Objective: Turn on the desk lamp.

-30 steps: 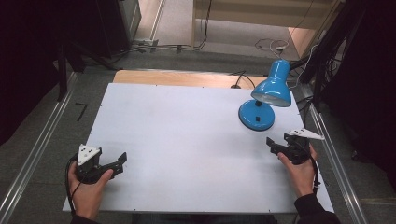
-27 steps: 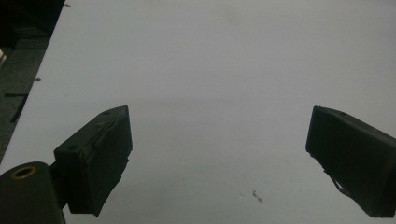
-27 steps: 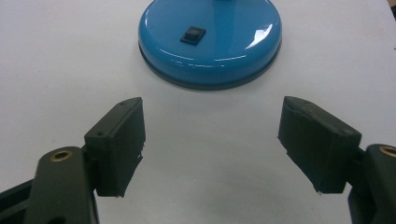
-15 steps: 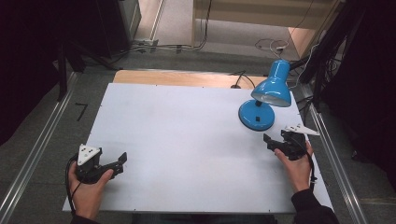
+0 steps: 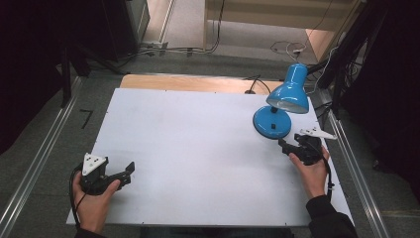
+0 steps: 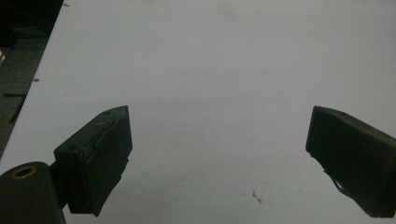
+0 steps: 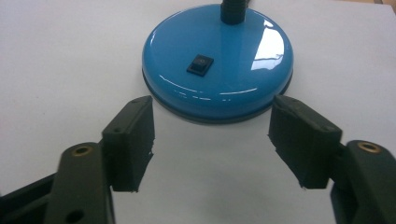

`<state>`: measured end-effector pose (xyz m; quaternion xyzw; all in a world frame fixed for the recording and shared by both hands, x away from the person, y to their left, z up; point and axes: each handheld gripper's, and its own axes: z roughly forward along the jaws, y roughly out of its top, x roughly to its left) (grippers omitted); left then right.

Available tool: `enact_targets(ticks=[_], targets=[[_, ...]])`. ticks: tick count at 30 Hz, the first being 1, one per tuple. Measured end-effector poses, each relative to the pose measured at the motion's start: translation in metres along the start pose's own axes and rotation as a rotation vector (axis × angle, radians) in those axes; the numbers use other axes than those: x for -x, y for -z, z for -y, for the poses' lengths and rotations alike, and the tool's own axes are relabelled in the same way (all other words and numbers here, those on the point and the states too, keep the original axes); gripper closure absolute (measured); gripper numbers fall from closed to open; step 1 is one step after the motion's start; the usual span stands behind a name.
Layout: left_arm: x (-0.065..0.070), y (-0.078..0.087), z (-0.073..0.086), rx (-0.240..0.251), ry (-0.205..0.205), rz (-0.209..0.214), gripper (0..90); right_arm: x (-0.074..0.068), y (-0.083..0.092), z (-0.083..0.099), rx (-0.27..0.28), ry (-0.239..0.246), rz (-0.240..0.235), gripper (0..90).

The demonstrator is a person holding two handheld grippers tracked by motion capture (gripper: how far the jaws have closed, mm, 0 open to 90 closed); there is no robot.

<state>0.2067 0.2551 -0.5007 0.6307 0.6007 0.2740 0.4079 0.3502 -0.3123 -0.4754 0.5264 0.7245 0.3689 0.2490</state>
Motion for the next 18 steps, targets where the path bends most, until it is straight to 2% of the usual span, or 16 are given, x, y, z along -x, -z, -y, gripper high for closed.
enact_targets(ticks=[10,17,18], targets=[[0.000,0.000,0.000,-0.004,0.000,0.002,7.4,-0.001,-0.010,-0.005,0.012,0.008,-0.022,42.4],[0.000,-0.001,0.000,-0.005,-0.001,0.004,7.4,0.001,-0.020,-0.006,0.019,-0.022,-0.025,46.2],[-0.001,-0.001,0.000,-0.006,0.000,0.004,7.4,0.003,-0.022,-0.007,0.023,-0.020,-0.021,51.6]])
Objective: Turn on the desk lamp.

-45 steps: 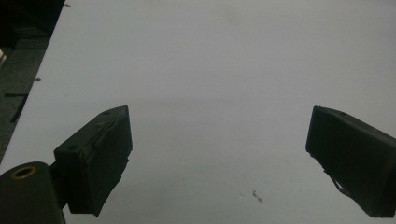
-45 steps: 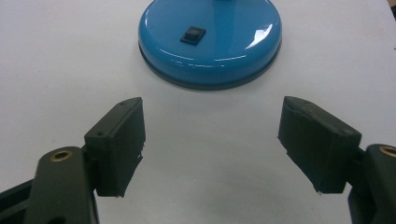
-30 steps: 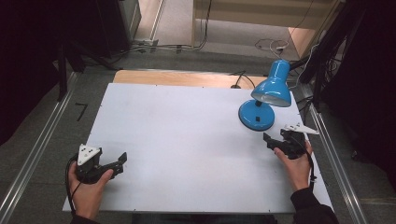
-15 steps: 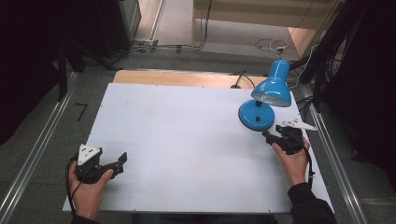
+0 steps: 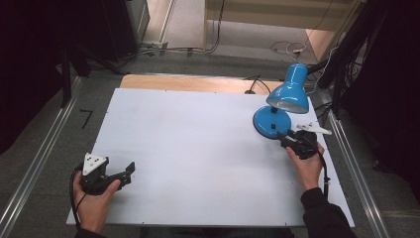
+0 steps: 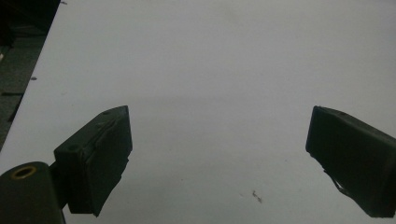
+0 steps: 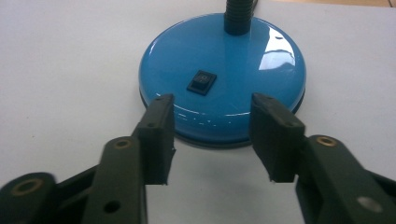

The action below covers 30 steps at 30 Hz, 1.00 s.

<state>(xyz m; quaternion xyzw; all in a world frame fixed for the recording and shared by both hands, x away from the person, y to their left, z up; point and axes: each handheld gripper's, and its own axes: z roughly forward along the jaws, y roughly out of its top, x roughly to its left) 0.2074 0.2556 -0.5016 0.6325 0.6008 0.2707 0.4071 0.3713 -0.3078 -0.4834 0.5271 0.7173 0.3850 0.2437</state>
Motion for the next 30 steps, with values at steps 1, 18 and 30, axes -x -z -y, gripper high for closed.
enact_targets(ticks=[1,18,30], targets=[[0.000,0.000,0.000,0.000,0.000,0.000,7.4,0.001,-0.001,0.000,0.002,-0.004,0.003,54.7],[-0.001,-0.001,0.001,-0.005,0.008,-0.002,7.4,-0.008,-0.022,-0.012,0.014,0.011,-0.005,88.0],[-0.003,-0.001,0.001,-0.008,0.010,-0.005,7.4,-0.008,-0.039,-0.019,0.029,-0.003,0.010,88.0]])
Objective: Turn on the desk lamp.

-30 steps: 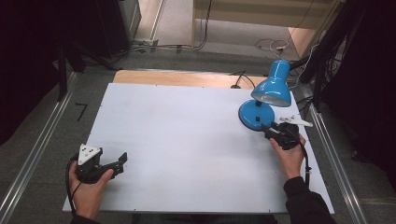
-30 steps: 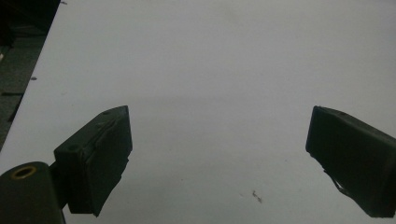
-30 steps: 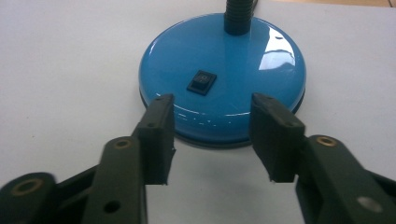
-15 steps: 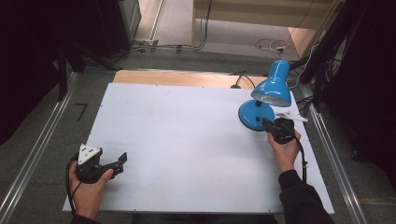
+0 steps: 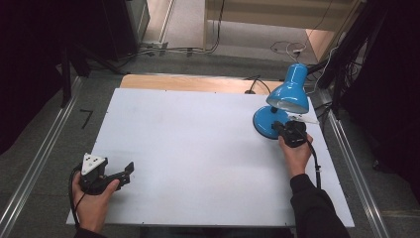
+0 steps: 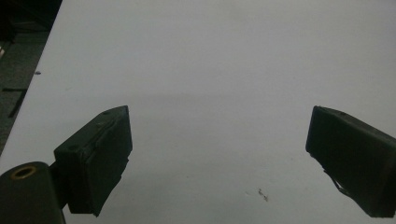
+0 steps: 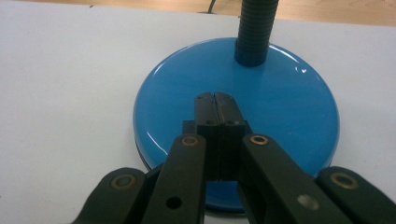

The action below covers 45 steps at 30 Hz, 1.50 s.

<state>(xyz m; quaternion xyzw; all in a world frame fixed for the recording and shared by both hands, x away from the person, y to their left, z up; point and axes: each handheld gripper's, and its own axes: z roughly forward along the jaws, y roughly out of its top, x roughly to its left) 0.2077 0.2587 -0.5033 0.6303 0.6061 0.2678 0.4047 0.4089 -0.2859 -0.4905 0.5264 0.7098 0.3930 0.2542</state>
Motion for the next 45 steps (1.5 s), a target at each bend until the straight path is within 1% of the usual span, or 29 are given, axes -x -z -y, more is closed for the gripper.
enact_targets(ticks=[3,6,15,20,33,38,40,45], targets=[[-0.0001,-0.0001,0.0000,0.000,0.001,-0.001,7.4,-0.0010,-0.0015,-0.0028,0.001,0.003,0.000,88.0],[-0.0001,0.0000,0.0001,0.000,0.001,0.000,7.4,-0.0002,-0.0032,-0.0038,-0.001,-0.007,0.006,88.0],[-0.0002,0.0000,0.0002,-0.002,0.001,0.002,7.4,0.0017,-0.0046,-0.0029,-0.008,-0.010,0.007,88.0],[-0.0002,0.0001,0.0002,-0.001,0.002,0.000,7.4,0.0013,-0.0068,-0.0012,-0.023,0.000,0.006,88.0],[-0.0003,0.0004,0.0003,0.000,0.004,-0.001,7.4,0.0004,-0.0074,-0.0003,-0.019,0.011,0.013,88.1],[-0.0004,0.0008,0.0003,0.002,0.006,-0.002,7.4,-0.0007,-0.0071,0.0006,-0.019,0.024,0.021,88.1],[-0.0003,0.0010,0.0003,0.003,0.006,-0.002,7.4,-0.0013,-0.0071,0.0010,-0.016,0.039,0.026,88.2],[-0.0003,0.0015,0.0004,0.004,0.006,0.000,7.4,-0.0020,-0.0067,0.0016,-0.014,0.043,0.029,88.2]])
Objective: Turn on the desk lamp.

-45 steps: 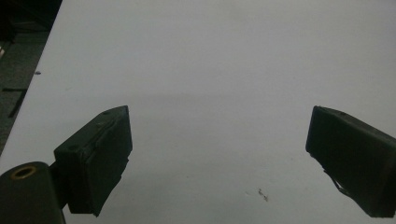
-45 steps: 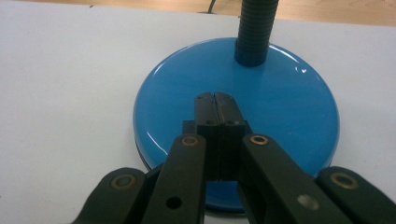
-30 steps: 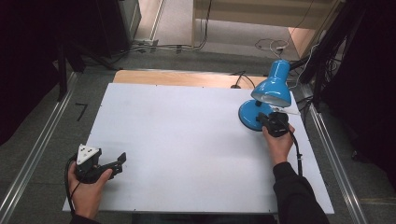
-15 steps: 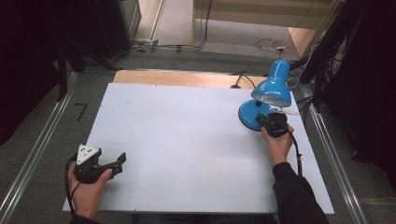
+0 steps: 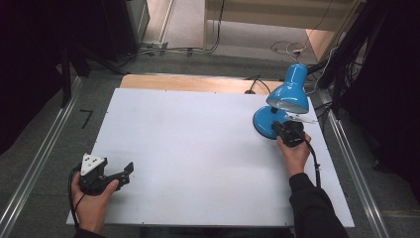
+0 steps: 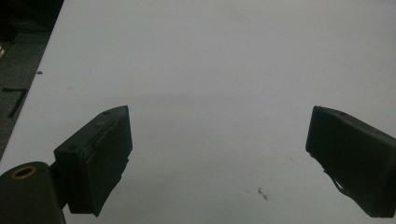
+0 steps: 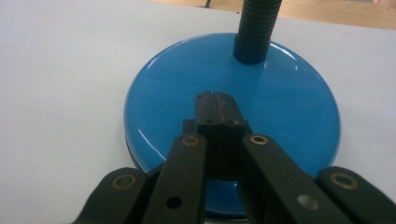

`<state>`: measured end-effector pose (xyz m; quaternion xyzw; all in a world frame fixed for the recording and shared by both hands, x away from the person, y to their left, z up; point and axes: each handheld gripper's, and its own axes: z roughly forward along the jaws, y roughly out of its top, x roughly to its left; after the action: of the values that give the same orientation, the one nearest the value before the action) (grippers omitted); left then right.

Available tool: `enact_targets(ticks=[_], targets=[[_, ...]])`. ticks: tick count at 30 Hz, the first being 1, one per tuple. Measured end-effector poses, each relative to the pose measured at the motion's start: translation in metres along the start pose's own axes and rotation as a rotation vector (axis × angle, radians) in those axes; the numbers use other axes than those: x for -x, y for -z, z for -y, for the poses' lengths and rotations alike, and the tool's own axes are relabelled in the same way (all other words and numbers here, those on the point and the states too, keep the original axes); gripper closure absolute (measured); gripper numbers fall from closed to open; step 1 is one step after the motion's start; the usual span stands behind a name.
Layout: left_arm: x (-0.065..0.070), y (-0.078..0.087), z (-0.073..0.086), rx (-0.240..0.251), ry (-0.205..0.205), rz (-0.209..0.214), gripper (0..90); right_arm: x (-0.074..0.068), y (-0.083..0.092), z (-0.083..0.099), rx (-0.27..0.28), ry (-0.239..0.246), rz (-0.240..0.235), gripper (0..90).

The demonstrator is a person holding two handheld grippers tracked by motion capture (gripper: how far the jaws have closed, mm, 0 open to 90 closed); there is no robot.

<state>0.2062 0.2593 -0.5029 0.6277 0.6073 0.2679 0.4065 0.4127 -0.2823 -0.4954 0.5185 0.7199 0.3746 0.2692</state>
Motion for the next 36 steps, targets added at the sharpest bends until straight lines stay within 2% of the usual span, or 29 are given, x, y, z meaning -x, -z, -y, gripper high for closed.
enact_targets(ticks=[28,36], targets=[[0.0002,-0.0001,0.0001,-0.002,-0.001,-0.001,7.4,0.0006,0.0006,0.0009,0.004,0.006,0.000,88.3],[0.0002,0.0000,0.0002,-0.002,0.000,0.000,7.4,-0.0006,0.0007,0.0016,0.009,0.022,0.009,88.4]])
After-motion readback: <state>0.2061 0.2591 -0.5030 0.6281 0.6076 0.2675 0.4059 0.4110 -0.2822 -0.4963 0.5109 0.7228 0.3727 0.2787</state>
